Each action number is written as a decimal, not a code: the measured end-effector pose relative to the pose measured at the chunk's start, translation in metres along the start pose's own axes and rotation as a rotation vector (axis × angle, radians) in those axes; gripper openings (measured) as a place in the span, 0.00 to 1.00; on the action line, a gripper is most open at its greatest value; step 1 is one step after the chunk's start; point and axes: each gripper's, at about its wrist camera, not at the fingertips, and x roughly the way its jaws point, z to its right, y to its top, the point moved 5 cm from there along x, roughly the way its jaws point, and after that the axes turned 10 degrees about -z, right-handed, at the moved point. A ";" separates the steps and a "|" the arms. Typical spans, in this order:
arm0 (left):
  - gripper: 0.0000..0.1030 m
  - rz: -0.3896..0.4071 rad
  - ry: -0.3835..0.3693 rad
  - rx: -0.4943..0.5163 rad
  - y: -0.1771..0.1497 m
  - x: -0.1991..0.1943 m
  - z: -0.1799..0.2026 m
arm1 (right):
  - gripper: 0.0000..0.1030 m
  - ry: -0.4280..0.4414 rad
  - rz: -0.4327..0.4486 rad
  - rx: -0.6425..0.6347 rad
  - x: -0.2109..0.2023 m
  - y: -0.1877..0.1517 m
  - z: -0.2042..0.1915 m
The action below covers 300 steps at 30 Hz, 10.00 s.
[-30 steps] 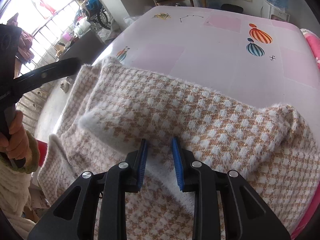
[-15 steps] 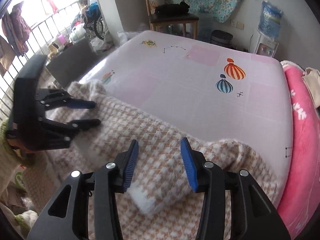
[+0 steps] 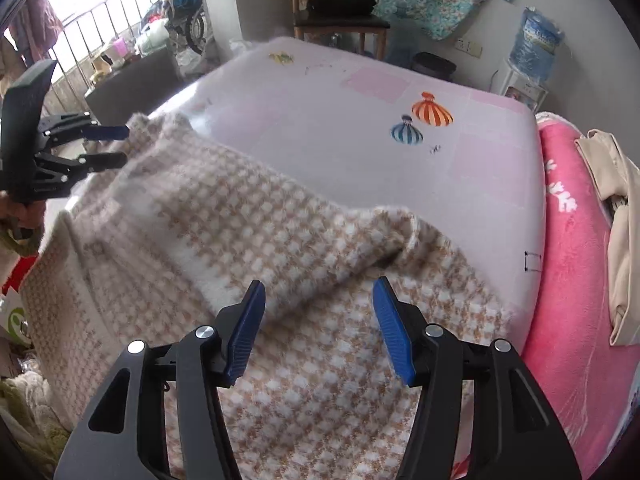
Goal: Fold large clothes
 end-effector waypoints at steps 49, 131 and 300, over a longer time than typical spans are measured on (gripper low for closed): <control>0.77 -0.183 0.200 -0.258 -0.174 -0.031 0.091 | 0.75 0.019 0.032 0.349 -0.003 -0.186 -0.123; 0.36 -0.059 -0.137 -0.318 -0.178 -0.036 0.023 | 0.79 -0.027 0.069 0.288 0.009 -0.185 -0.134; 0.37 -0.150 0.292 -0.202 -0.168 -0.031 0.056 | 0.18 0.022 0.047 0.428 -0.011 -0.205 -0.035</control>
